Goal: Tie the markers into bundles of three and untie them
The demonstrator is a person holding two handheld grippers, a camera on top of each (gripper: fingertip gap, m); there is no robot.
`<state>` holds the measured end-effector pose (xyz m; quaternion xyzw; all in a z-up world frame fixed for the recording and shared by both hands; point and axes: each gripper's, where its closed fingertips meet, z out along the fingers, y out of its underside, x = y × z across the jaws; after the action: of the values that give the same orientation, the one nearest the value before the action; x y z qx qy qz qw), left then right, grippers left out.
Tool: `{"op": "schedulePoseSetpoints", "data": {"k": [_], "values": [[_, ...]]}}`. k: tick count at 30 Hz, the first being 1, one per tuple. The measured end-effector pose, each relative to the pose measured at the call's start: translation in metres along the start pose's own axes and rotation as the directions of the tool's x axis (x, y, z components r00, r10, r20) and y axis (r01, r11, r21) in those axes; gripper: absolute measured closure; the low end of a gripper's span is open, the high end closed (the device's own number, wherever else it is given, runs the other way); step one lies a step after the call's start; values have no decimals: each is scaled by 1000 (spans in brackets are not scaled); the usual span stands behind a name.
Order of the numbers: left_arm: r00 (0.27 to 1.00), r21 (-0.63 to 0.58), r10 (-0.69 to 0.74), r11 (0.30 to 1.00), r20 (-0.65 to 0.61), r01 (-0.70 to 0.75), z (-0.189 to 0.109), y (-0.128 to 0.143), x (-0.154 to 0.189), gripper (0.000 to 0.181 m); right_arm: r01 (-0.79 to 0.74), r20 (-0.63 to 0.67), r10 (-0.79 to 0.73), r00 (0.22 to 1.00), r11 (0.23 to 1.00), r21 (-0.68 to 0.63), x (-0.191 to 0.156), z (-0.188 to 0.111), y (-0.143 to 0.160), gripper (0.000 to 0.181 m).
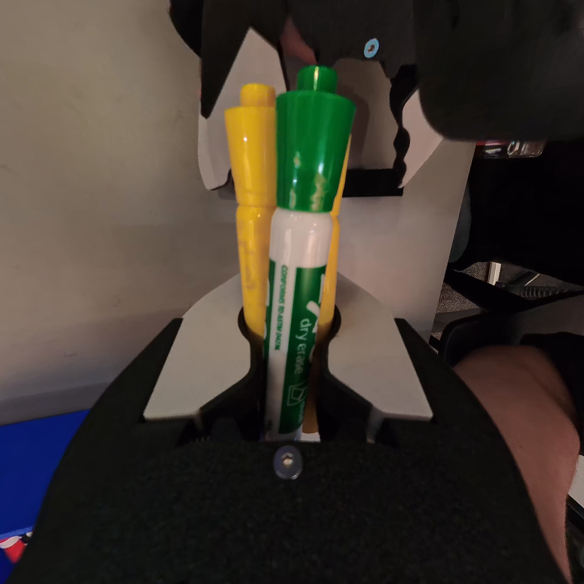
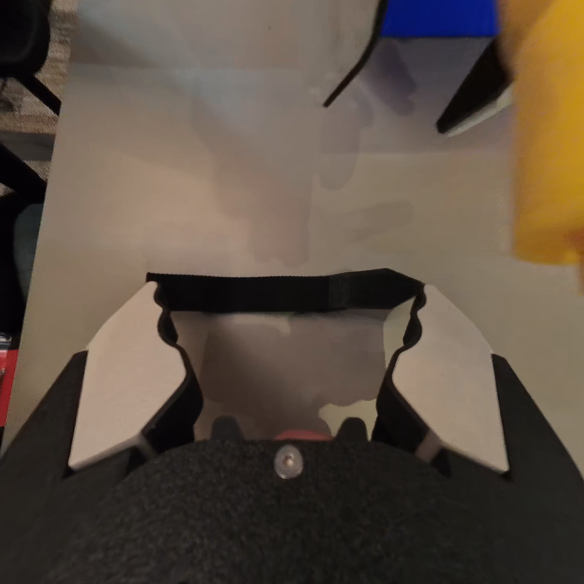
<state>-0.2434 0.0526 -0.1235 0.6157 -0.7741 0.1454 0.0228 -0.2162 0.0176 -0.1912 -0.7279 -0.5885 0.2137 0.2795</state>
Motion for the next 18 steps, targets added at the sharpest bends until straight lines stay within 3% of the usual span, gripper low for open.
{"op": "schedulePoseSetpoints", "data": {"k": [7,18], "values": [[1000,8,-4,1000,1,4,-2,2,-1,140,60,34,-61,998,998,9,-21,-6,-8,35],[1000,-3,3,1000,-6,-3,0,0,2,140,134,4,-134,991,987,-89,-13,3,2,35]]}}
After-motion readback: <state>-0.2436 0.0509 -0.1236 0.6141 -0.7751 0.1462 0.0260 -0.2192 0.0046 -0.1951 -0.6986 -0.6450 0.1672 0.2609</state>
